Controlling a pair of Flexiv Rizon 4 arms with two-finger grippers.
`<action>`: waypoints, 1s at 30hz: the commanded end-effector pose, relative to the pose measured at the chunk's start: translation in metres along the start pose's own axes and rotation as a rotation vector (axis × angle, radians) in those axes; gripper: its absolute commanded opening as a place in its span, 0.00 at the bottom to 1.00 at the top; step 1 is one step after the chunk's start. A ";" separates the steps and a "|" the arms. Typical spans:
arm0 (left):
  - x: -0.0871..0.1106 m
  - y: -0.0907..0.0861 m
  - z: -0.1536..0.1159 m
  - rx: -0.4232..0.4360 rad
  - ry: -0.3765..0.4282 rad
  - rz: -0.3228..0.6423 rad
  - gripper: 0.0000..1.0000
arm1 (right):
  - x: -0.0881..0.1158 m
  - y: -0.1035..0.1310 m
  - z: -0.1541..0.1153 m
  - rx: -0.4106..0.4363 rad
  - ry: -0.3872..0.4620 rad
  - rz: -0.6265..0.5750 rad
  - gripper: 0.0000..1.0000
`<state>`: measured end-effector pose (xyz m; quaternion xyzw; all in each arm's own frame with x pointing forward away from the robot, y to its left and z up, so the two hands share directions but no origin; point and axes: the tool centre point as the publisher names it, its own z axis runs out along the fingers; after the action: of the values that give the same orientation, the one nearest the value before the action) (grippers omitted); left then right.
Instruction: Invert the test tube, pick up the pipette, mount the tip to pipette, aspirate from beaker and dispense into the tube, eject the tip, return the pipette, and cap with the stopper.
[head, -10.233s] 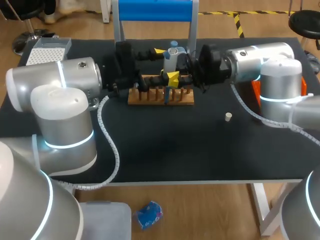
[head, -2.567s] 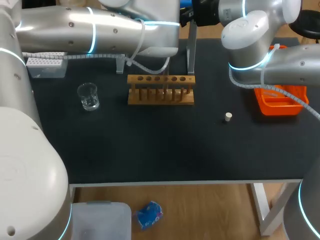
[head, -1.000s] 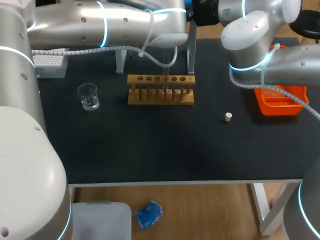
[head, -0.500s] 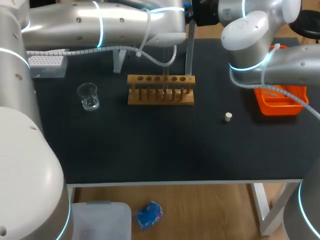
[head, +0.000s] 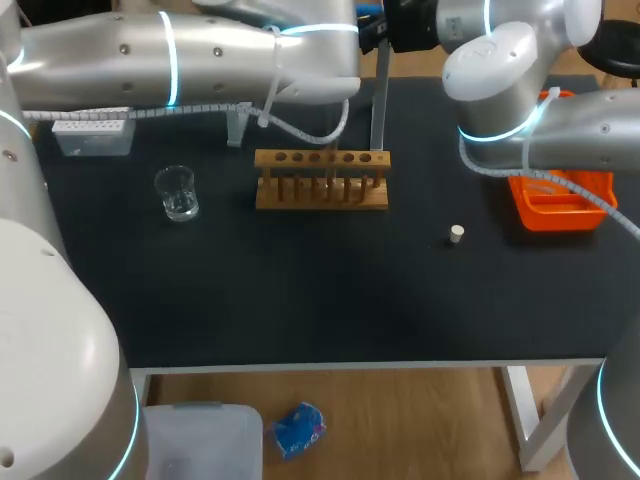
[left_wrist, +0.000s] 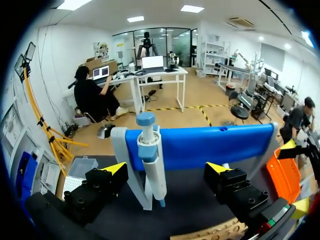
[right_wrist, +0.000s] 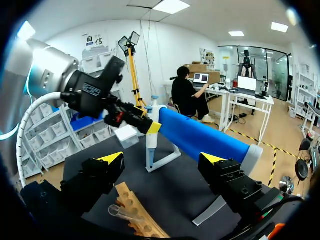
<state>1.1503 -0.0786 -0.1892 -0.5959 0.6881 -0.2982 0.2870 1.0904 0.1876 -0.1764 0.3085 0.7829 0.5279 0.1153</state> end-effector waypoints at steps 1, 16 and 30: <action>-0.009 0.010 -0.022 0.020 0.101 0.023 1.00 | -0.001 0.000 0.000 0.002 0.002 0.000 1.00; 0.001 0.022 -0.077 0.083 0.422 0.330 1.00 | 0.017 -0.004 -0.040 0.068 0.168 -0.161 1.00; 0.017 0.036 -0.105 0.049 0.572 0.516 1.00 | 0.034 -0.018 -0.076 0.100 0.324 -0.280 1.00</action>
<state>1.0450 -0.0872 -0.1533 -0.3245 0.8386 -0.3621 0.2456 1.0200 0.1538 -0.1605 0.1175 0.8496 0.5115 0.0525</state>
